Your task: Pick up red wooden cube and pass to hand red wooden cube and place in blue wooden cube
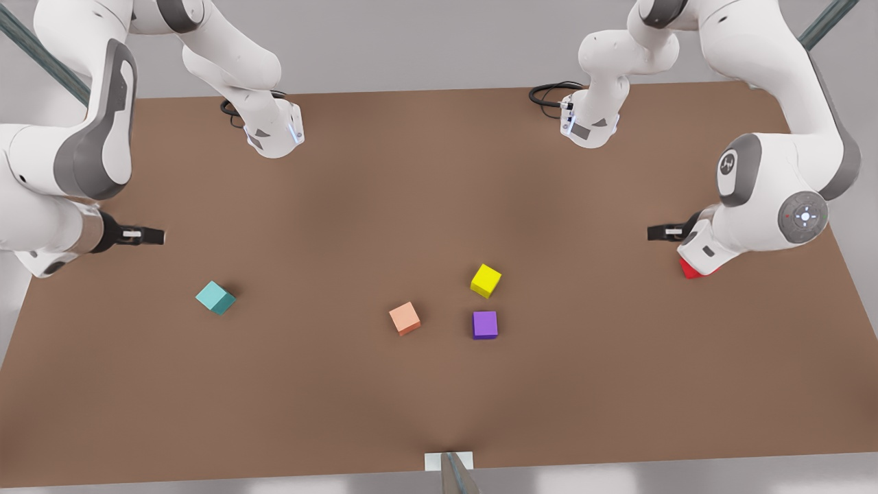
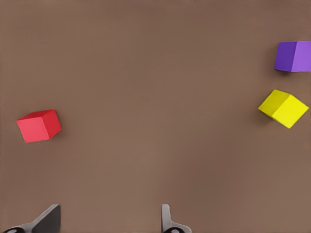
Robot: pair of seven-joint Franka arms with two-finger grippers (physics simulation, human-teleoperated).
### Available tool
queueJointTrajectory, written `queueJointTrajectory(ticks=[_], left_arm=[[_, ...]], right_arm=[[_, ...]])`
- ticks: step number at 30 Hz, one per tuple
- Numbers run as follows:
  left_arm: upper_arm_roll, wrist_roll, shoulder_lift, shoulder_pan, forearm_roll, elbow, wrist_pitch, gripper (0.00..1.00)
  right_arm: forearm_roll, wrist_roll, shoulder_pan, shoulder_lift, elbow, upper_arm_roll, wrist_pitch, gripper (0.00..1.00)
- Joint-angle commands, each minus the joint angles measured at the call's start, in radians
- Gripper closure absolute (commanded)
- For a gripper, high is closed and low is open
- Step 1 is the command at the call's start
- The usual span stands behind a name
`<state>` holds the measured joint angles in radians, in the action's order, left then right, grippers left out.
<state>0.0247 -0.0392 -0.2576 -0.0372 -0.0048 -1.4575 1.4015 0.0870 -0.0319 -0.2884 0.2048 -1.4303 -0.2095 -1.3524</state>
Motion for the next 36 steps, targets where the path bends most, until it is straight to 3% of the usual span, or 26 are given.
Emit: queueJointTrajectory(ticks=[1,3,7,9,16,22,36], left_arm=[[-0.002,-0.111,0.004,-0.006,0.009,-0.003,0.126,0.0],[-0.009,-0.102,0.004,-0.006,0.009,-0.003,0.126,0.0],[-0.166,0.315,-0.069,0.048,0.006,-0.096,0.399,0.0],[-0.166,0.416,-0.178,0.146,-0.003,-0.098,0.448,0.0],[-0.181,0.619,-0.176,0.218,-0.003,-0.353,0.834,0.0],[-0.193,0.671,-0.189,0.246,-0.003,-0.468,0.913,0.0],[-0.2,0.59,-0.255,0.272,-0.011,-0.53,0.949,0.0]], right_arm=[[0.002,-0.063,0.0,0.001,0.004,0.001,-0.1,0.0],[-0.009,-0.056,-0.001,0.004,0.004,0.002,-0.1,0.0],[-0.013,-0.051,0.0,0.007,0.004,0.002,-0.1,0.0],[-0.013,-0.049,0.0,0.007,0.002,0.002,-0.099,0.0],[-0.027,-0.043,0.005,0.012,0.002,-0.001,-0.1,0.0],[-0.033,-0.042,0.011,0.013,0.002,-0.001,-0.099,0.0],[-0.032,-0.043,0.011,0.013,-0.012,-0.001,-0.091,0.0]])
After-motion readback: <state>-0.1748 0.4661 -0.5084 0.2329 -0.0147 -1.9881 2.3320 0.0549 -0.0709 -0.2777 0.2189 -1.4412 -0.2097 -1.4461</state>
